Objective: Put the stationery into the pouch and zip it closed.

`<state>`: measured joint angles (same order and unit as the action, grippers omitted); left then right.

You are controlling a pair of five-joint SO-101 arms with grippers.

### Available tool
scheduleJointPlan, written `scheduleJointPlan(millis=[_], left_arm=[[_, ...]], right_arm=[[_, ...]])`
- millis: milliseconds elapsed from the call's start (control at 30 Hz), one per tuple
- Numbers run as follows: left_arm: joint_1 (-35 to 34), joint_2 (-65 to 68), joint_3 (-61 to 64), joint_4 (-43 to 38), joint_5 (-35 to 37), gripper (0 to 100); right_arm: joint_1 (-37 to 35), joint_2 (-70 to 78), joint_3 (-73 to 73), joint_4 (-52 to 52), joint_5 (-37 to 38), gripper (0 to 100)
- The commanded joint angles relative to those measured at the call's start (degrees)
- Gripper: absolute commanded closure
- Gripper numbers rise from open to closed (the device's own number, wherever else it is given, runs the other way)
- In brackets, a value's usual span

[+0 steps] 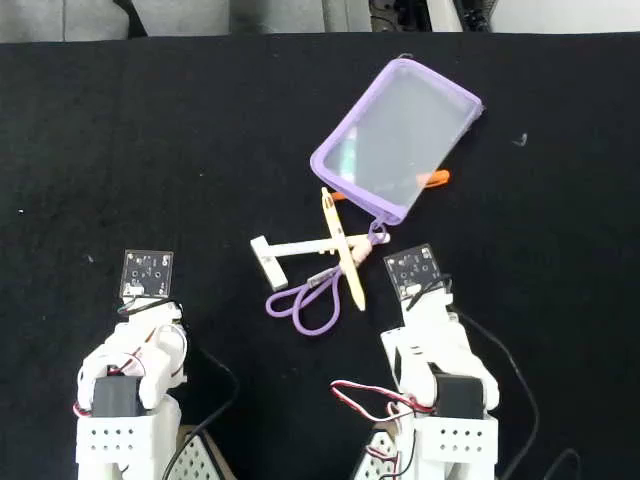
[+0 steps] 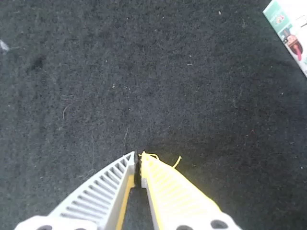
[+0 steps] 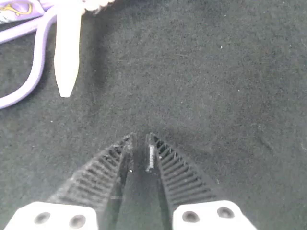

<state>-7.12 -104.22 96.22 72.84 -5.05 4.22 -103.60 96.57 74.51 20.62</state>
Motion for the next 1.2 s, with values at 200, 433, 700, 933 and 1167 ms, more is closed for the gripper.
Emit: scheduleJointPlan(millis=[200,433,700,933,1167], left_arm=[[-0.13,-0.35,1.01,0.26,0.44,97],[-0.13,-0.35,1.01,0.26,0.44,97],[-0.13,-0.35,1.01,0.26,0.44,97],[-0.13,-0.35,1.01,0.26,0.44,97],[-0.13,-0.35,1.01,0.26,0.44,97]], right_arm=[[0.53,-4.97,-0.04,0.35,0.26,95.2],[0.53,-4.97,-0.04,0.35,0.26,95.2],[0.53,-4.97,-0.04,0.35,0.26,95.2],[0.53,-4.97,-0.04,0.35,0.26,95.2],[-3.43,-4.97,-0.04,0.35,0.26,94.9]])
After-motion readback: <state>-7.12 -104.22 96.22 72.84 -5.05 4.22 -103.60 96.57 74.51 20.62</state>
